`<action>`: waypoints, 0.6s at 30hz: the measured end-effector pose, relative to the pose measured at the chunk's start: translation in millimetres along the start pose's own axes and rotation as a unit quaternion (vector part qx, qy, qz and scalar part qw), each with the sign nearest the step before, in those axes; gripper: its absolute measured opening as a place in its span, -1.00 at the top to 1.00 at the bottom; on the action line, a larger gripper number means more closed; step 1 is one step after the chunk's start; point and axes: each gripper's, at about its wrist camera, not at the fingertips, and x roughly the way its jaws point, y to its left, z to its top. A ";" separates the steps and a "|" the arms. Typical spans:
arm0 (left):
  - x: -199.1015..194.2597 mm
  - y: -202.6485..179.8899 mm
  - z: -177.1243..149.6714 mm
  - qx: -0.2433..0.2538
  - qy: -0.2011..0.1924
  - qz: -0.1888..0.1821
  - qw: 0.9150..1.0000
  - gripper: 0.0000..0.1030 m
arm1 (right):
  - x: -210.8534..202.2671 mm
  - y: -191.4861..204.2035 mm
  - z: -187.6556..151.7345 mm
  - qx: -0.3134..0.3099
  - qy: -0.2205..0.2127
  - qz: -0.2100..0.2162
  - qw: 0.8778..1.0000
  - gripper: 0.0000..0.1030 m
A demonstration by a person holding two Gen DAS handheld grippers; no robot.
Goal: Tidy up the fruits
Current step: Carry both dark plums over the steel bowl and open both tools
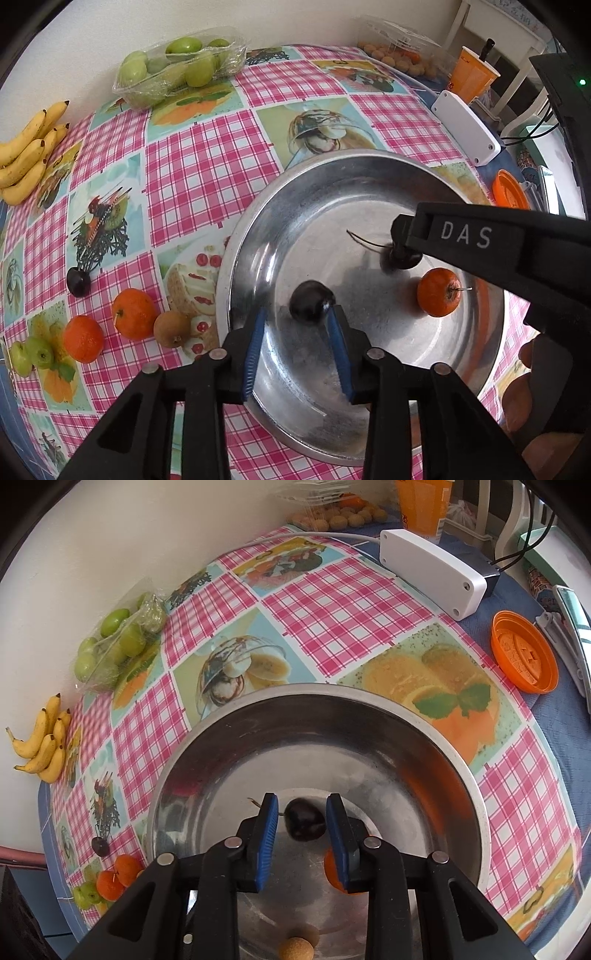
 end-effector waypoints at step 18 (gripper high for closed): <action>-26.9 97.9 -1.8 -0.179 -0.024 0.022 0.983 -0.22 | -15.0 5.0 2.1 -0.026 -0.027 -0.006 0.999 -0.51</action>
